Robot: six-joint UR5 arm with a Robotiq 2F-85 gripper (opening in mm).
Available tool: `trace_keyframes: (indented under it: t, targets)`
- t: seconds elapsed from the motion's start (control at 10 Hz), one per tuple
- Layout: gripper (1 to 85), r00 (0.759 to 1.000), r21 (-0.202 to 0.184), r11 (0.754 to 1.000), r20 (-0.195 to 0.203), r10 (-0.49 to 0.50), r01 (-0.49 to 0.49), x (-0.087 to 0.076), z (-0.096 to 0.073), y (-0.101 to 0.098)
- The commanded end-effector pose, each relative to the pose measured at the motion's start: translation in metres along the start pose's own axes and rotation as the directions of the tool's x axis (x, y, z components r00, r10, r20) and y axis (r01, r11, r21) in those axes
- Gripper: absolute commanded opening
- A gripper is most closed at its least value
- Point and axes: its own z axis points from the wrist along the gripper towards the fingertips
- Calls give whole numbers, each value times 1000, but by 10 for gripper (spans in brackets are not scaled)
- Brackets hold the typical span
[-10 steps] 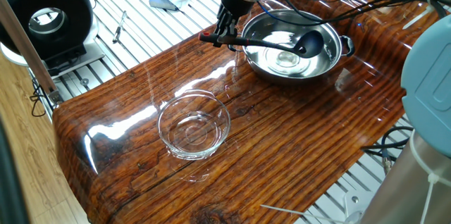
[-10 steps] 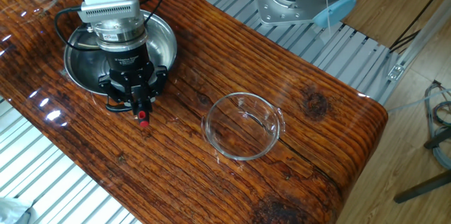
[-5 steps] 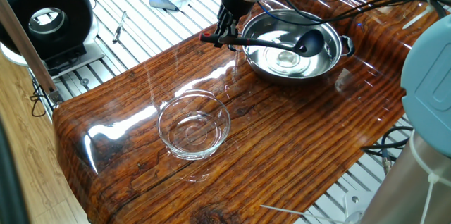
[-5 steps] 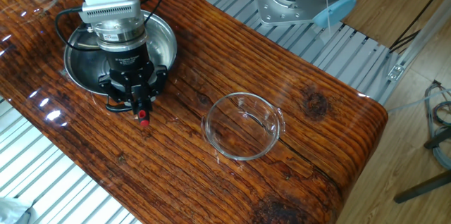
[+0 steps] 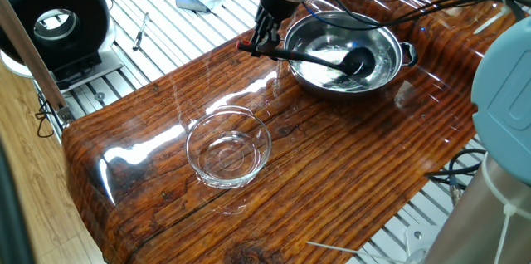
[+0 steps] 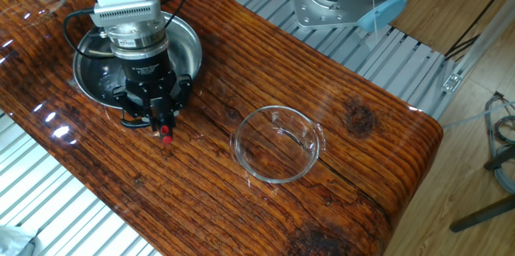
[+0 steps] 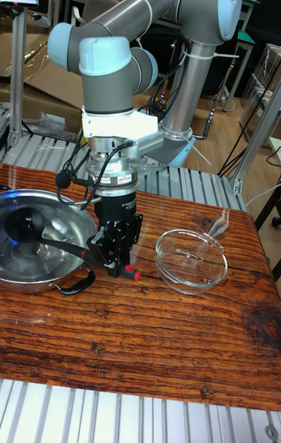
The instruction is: Scoop water with a large spoon from one bowl to another
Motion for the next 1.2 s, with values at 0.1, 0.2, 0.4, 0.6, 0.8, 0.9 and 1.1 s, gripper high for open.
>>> trace_keyframes:
  t: [0.1, 0.2, 0.4, 0.6, 0.8, 0.9, 1.1]
  targets:
    - [390, 1000, -5, 1000, -10, -2, 2, -1, 4, -5]
    - [397, 1000, -3, 1000, -30, -3, 3, 1, 5, -8]
    - [417, 998, -9, 1000, -64, 4, -5, 1, 5, -9]
    - [427, 994, -15, 999, -107, 38, -40, 5, 5, -7]
    - [430, 988, 1, 999, -147, 46, -46, 10, 6, -12]
    - [430, 985, 8, 999, -165, 45, -44, 9, 6, -15]
    - [430, 981, -2, 998, -187, 56, -57, 5, 5, -14]
